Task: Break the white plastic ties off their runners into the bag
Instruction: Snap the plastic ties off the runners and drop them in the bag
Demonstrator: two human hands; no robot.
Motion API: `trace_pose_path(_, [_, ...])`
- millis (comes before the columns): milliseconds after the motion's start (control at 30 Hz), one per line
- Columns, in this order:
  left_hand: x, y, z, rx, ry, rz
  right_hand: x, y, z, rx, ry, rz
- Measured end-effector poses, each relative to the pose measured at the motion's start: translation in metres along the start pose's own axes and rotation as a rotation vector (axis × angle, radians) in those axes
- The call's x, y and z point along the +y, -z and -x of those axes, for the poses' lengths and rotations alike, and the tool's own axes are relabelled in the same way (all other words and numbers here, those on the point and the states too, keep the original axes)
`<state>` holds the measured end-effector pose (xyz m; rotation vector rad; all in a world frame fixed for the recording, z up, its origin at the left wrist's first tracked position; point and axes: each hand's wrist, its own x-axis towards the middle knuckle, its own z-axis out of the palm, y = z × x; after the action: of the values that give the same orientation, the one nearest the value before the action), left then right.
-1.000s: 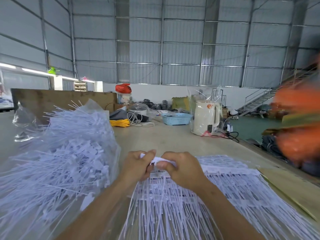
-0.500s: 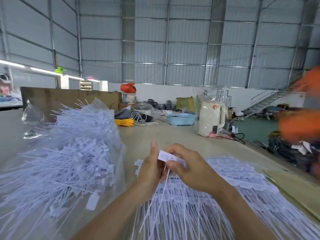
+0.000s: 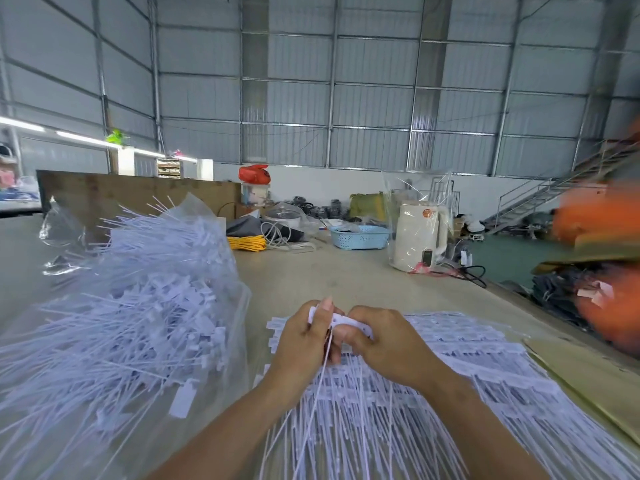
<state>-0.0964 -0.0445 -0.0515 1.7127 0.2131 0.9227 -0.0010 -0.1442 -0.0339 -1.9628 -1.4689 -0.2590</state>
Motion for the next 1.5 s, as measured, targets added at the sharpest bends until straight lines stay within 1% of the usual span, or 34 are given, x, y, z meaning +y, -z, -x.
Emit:
trace_pose_path(100, [-0.001,0.002,-0.001,-0.042,0.042,-0.011,0.002,0.0,0.0,0.007,0.041,-0.034])
trace_pose_path(233, [0.001,0.005,-0.005,-0.048,0.195,0.059,0.003,0.001,0.0,-0.011,0.061,-0.067])
trace_pose_path(333, [0.0,0.008,-0.008,-0.073,0.231,0.022,0.005,0.003,-0.001,-0.036,0.051,-0.045])
trace_pose_path(467, [0.001,0.009,-0.01,-0.109,0.297,-0.019,0.008,0.009,0.0,-0.045,0.043,0.047])
trace_pose_path(567, [0.002,0.01,-0.012,-0.15,0.403,-0.014,0.014,0.014,0.0,-0.058,0.052,0.151])
trace_pose_path(633, [0.004,0.009,-0.014,-0.181,0.465,0.014,0.018,0.017,-0.002,-0.053,0.045,0.127])
trace_pose_path(700, [0.004,0.007,-0.016,-0.211,0.486,0.018,0.017,0.015,-0.002,-0.073,0.036,0.073])
trace_pose_path(767, [0.005,0.011,-0.015,-0.265,0.503,0.02,0.017,0.019,-0.002,-0.095,0.011,0.025])
trace_pose_path(800, [0.009,0.017,-0.014,-0.321,0.529,0.04,0.02,0.024,0.0,-0.093,-0.021,0.019])
trace_pose_path(867, [0.018,0.031,-0.013,-0.454,0.577,0.155,0.032,0.042,0.006,-0.033,-0.11,0.013])
trace_pose_path(900, [0.022,0.037,-0.013,-0.478,0.585,0.243,0.037,0.051,0.011,0.029,-0.135,-0.026])
trace_pose_path(933, [0.024,0.039,-0.013,-0.441,0.574,0.334,0.039,0.058,0.015,0.105,-0.13,-0.098])
trace_pose_path(967, [0.022,0.037,-0.014,-0.35,0.529,0.381,0.036,0.06,0.017,0.173,-0.102,-0.177])
trace_pose_path(1000, [0.018,0.031,-0.013,-0.254,0.457,0.366,0.029,0.059,0.016,0.206,-0.075,-0.247])
trace_pose_path(1033, [0.013,0.022,-0.011,-0.183,0.368,0.31,0.02,0.055,0.014,0.197,-0.052,-0.303])
trace_pose_path(1067, [0.008,0.013,-0.008,-0.144,0.289,0.253,0.011,0.049,0.011,0.164,-0.025,-0.347])
trace_pose_path(1133, [-0.002,0.0,0.0,-0.132,0.187,0.173,-0.004,0.038,0.006,0.079,0.048,-0.413])
trace_pose_path(1200, [-0.003,-0.005,0.002,-0.11,0.172,0.172,-0.01,0.032,0.006,-0.017,0.093,-0.43])
trace_pose_path(1233, [-0.001,-0.007,0.001,-0.104,0.177,0.189,-0.01,0.029,0.007,-0.05,0.092,-0.4])
trace_pose_path(1300, [0.001,-0.01,0.0,-0.142,0.177,0.236,-0.009,0.025,0.007,-0.056,0.061,-0.345])
trace_pose_path(1367, [0.001,-0.014,0.002,-0.171,0.146,0.19,-0.011,0.022,0.007,-0.022,0.037,-0.404])
trace_pose_path(1433, [-0.001,-0.013,0.005,-0.142,0.141,0.123,-0.012,0.021,0.006,-0.011,0.037,-0.412])
trace_pose_path(1500, [-0.002,-0.012,0.005,-0.105,0.139,0.113,-0.012,0.019,0.006,-0.021,0.027,-0.338])
